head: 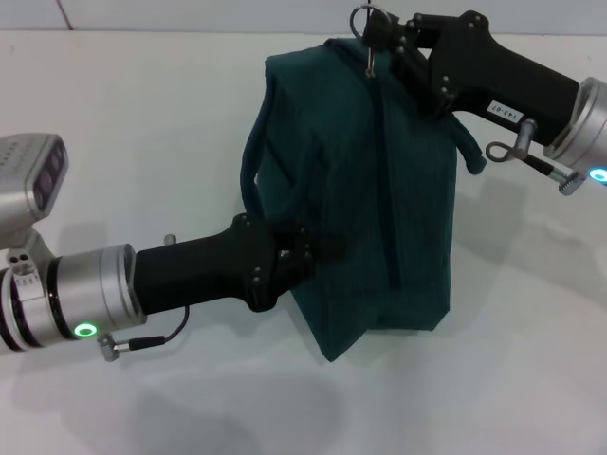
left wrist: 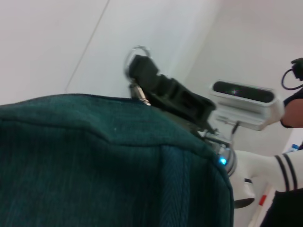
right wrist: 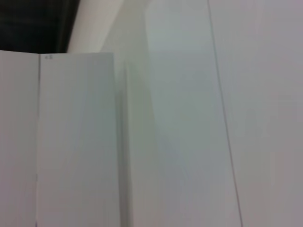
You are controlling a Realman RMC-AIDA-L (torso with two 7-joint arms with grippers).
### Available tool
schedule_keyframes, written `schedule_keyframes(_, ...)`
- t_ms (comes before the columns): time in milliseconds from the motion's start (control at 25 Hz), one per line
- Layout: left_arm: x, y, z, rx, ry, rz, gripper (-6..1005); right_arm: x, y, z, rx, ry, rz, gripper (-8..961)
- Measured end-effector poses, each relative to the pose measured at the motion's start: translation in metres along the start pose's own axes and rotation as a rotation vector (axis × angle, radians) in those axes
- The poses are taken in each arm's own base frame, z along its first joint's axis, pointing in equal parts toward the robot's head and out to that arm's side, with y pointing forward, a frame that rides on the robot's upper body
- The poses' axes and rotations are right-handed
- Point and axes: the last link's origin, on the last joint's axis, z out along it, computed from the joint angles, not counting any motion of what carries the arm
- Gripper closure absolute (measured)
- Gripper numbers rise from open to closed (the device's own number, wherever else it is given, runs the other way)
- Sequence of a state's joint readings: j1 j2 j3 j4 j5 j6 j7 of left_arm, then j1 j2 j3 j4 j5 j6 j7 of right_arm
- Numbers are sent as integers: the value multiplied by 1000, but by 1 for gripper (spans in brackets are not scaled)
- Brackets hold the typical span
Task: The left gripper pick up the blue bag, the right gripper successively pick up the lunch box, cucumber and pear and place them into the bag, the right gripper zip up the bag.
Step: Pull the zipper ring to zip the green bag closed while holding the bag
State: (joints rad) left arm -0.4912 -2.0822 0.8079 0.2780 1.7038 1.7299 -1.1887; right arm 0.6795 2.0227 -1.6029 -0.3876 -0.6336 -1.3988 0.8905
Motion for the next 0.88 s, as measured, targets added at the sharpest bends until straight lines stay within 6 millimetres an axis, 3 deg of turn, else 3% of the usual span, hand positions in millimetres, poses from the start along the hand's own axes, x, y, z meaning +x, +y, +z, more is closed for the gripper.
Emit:
schedule_keyframes(520, -9, 19, -1, -137, -78, -15, 937, 7, -10, -2, 75, 41, 51, 865)
schedule_keyframes(880, -14, 24, -12, -137, -77, -26, 937, 18, -14, -5, 128, 91, 78, 860)
